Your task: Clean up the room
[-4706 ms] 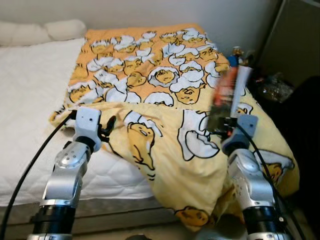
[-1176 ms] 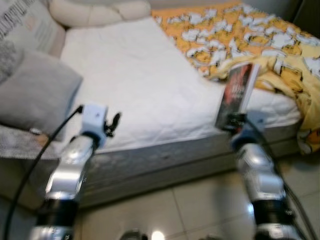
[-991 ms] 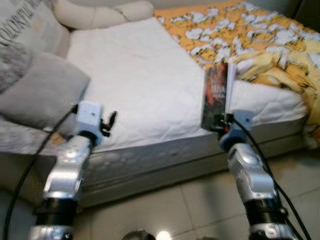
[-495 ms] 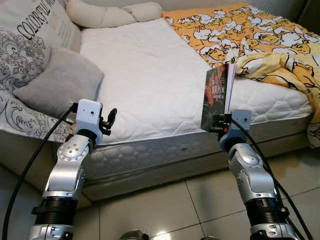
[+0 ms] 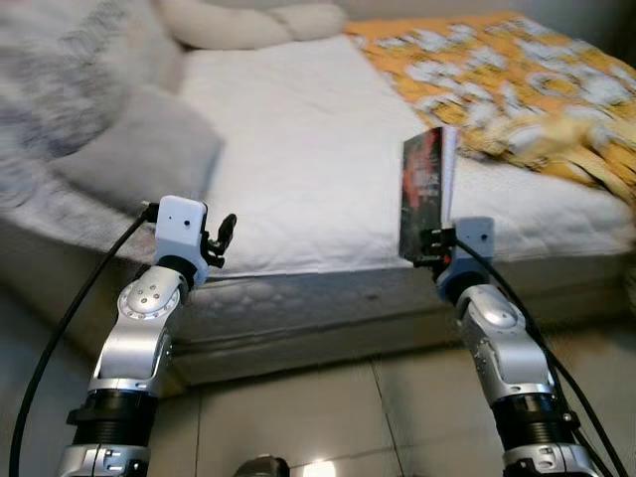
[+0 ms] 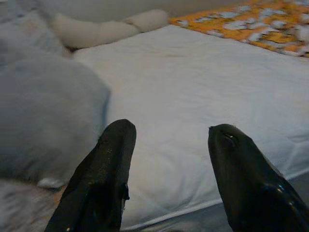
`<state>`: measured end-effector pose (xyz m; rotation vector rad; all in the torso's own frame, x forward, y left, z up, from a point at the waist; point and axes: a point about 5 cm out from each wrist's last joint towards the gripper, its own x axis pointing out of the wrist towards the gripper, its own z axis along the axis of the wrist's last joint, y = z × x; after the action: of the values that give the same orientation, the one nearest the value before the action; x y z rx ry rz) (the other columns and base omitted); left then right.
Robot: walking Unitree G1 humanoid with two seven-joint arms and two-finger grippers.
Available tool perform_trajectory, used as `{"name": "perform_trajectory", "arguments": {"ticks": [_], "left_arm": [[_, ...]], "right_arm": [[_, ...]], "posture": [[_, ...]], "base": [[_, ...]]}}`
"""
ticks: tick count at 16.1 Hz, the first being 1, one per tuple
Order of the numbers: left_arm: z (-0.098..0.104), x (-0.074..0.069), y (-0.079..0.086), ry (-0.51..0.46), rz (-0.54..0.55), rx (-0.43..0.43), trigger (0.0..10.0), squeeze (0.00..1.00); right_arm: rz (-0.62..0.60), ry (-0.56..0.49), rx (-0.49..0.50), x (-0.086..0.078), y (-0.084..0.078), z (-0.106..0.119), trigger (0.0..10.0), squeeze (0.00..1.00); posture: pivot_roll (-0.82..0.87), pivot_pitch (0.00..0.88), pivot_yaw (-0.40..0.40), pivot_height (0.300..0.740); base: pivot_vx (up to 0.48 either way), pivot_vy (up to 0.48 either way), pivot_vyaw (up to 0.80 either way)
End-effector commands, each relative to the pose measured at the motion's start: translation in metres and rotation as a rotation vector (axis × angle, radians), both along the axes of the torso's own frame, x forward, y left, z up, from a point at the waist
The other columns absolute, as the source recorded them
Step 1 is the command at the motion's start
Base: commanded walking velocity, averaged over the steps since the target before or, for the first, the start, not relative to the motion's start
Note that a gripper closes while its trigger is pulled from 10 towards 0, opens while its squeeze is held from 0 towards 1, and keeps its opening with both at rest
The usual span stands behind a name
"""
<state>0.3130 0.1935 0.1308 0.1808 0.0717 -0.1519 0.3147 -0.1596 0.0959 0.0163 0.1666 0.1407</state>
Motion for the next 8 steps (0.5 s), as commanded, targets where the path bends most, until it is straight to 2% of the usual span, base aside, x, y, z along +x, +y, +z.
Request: {"name": "perform_trajectory", "arguments": {"ticks": [1, 5, 6, 8], "left_arm": [[0.0019, 0.0011, 0.0031, -0.003, 0.015, 0.001, 10.0, 0.0], [0.002, 0.002, 0.0032, -0.002, 0.014, 0.0, 10.0, 0.0], [0.0021, 0.0022, 0.0031, -0.001, 0.014, 0.0, 10.0, 0.0], [0.0023, 0.0024, 0.0032, -0.002, 0.015, 0.001, 10.0, 0.0]], "right_arm": [[0.033, -0.059, -0.006, 0.0044, 0.0069, 0.0128, 10.0, 0.0], [0.029, -0.057, -0.011, 0.005, 0.0058, 0.0123, 10.0, 0.0], [0.016, -0.049, -0.02, 0.0051, 0.0041, 0.0107, 10.0, 0.0], [0.002, -0.036, -0.021, 0.0046, 0.0015, 0.0076, 10.0, 0.0]], "posture": [[0.0, 0.0, 0.068, 0.74], [0.0, 0.0, 0.068, 0.74], [0.0, 0.0, 0.067, 0.74], [0.0, 0.0, 0.066, 0.74]], "base": [[0.251, 0.0, 0.8], [0.256, 0.0, 0.8], [0.259, 0.0, 0.48], [0.261, 0.0, 0.0]]}}
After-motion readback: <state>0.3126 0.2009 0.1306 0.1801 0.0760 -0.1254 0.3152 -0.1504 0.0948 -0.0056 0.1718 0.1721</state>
